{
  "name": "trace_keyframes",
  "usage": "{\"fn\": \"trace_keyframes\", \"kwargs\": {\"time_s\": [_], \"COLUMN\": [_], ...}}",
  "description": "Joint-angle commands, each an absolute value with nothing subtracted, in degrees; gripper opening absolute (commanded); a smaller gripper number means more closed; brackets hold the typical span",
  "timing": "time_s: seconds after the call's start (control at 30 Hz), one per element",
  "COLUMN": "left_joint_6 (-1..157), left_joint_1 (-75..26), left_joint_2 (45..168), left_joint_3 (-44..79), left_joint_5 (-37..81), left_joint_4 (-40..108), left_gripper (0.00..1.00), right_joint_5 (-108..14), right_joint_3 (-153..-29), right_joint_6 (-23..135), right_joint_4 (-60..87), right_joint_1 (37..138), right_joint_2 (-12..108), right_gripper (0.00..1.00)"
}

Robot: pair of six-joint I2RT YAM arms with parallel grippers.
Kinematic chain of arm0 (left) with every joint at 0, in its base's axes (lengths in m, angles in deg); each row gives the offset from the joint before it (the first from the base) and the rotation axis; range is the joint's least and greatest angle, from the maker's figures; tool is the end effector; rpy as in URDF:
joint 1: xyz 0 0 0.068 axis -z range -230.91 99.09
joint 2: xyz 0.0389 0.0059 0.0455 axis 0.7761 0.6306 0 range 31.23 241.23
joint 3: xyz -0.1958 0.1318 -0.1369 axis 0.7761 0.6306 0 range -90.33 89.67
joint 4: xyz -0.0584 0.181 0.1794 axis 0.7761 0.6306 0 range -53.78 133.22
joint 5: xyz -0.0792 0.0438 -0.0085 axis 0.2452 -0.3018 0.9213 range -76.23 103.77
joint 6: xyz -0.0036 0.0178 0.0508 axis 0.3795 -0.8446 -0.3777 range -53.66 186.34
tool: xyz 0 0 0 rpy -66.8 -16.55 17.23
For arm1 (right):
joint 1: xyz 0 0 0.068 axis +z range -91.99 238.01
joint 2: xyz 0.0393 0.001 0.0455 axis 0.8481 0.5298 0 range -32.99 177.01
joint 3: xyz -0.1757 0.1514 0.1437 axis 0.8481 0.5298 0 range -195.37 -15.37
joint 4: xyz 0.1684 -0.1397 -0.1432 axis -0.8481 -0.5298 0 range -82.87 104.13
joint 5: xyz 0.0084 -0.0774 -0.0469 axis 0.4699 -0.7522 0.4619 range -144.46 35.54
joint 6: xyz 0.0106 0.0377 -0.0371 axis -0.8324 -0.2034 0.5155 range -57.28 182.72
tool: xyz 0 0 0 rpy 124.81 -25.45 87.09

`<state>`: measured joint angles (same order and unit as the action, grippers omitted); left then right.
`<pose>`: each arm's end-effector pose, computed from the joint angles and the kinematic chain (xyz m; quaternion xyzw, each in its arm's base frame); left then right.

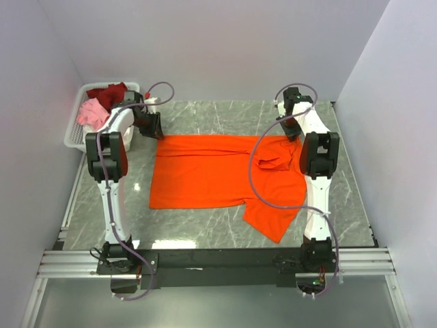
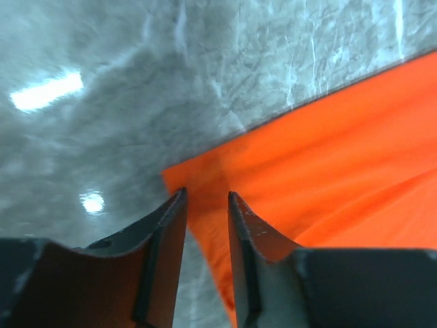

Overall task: Fold and stack the t-shirts
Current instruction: Fold the tshirt

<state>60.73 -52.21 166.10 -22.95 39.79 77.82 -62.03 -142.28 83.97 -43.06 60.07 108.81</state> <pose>0.5025 -0.0042 0.1682 0.0866 0.9465 -0.2055 0.2332 0.5131 0.0137 0.1679 -0.1891 0.9674 -0.0901 0.1424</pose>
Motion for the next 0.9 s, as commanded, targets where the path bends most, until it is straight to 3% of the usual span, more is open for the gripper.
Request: {"fn": "trace_keyframes", "kwargs": {"time_s": [0.0, 0.17, 0.33, 0.6, 0.87], "left_joint_6": [55.38, 46.93, 38.31, 33.65, 33.99], "left_joint_1": [-53.89, -53.89, -53.81, -53.72, -53.63], "left_joint_2": [160.46, 156.04, 158.14, 159.02, 160.43], "left_joint_3": [-23.01, -22.56, -26.69, -25.38, -26.44], "left_joint_5": [47.93, 52.17, 51.93, 46.39, 44.62], "left_joint_4": [75.77, 81.9, 94.89, 99.14, 100.47], "left_gripper": [0.38, 0.46, 0.52, 0.53, 0.57], "right_joint_5": [-58.53, -46.41, -35.84, -37.4, -44.52], "right_joint_3": [-144.31, -140.17, -140.96, -137.28, -135.43], "right_joint_6": [84.16, 85.48, 87.84, 88.82, 87.68], "right_joint_4": [-42.2, -42.81, -51.06, -54.95, -55.21], "right_joint_1": [59.5, 60.73, 64.24, 72.77, 76.73], "right_joint_2": [105.38, 95.27, 92.52, 93.84, 96.56], "right_gripper": [0.26, 0.35, 0.4, 0.35, 0.38]}}
